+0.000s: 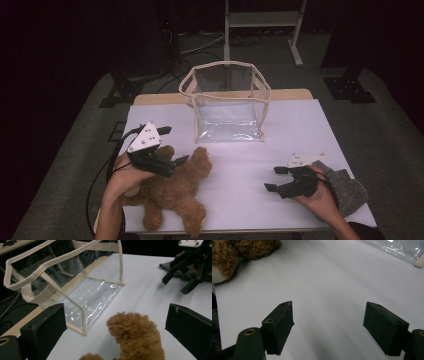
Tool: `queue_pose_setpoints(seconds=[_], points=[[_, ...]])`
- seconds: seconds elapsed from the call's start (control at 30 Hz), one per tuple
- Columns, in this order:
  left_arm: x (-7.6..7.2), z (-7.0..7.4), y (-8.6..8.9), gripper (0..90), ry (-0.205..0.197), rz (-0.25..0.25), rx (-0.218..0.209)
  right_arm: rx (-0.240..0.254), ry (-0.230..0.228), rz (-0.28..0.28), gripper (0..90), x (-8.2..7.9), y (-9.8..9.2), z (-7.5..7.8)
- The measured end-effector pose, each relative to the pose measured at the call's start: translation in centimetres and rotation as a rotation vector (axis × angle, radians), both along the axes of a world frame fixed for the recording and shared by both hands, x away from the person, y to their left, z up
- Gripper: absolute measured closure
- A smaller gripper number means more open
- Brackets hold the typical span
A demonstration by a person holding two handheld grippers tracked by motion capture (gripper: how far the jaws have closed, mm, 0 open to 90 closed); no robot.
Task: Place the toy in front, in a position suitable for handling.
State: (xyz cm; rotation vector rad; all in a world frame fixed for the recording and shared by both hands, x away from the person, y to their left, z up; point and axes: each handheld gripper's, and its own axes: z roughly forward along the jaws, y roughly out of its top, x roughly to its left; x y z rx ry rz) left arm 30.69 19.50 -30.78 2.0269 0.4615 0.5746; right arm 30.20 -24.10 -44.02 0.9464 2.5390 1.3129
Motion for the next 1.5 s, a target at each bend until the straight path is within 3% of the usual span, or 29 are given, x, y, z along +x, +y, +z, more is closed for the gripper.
queue_pose_setpoints(seconds=[0.47, 0.73, 0.8, 0.93, 1.1, 1.3, 1.37, 1.4, 1.5], points=[[1.2, -1.8, 3.5, 2.5, 0.049, 0.051, -0.013, -0.002, 0.005, 0.003, 22.6, 0.0, 0.1, -0.1], [1.7, -3.0, 4.3, 7.7, 0.069, 0.029, -0.008, -0.004, 0.009, 0.008, 22.8, 0.0, 0.2, -0.1], [1.7, -3.2, 4.3, 9.6, 0.070, 0.030, 0.010, -0.007, 0.013, 0.010, 22.9, -0.1, 0.3, -0.1], [1.6, -3.4, 4.4, 18.2, 0.069, 0.021, 0.030, -0.006, 0.015, 0.017, 23.0, -0.1, 0.5, -0.1], [1.6, -3.5, 4.6, 25.6, 0.060, 0.018, 0.016, 0.007, 0.017, 0.034, 23.5, -0.2, 0.8, 0.0], [1.6, -3.8, 4.8, 41.4, 0.054, 0.006, 0.018, 0.016, 0.002, 0.083, 24.7, -0.5, 2.2, 0.7], [1.6, -3.8, 4.9, 49.1, 0.054, -0.002, 0.014, 0.022, -0.002, 0.112, 28.2, -0.5, 2.9, 1.1], [1.6, -3.8, 4.9, 55.4, 0.060, -0.005, 0.009, 0.023, 0.005, 0.153, 28.3, -0.6, 3.9, 1.5], [1.7, -3.9, 5.0, 62.2, 0.055, -0.005, 0.013, 0.025, 0.005, 0.194, 28.8, -0.6, 5.2, 2.0]])
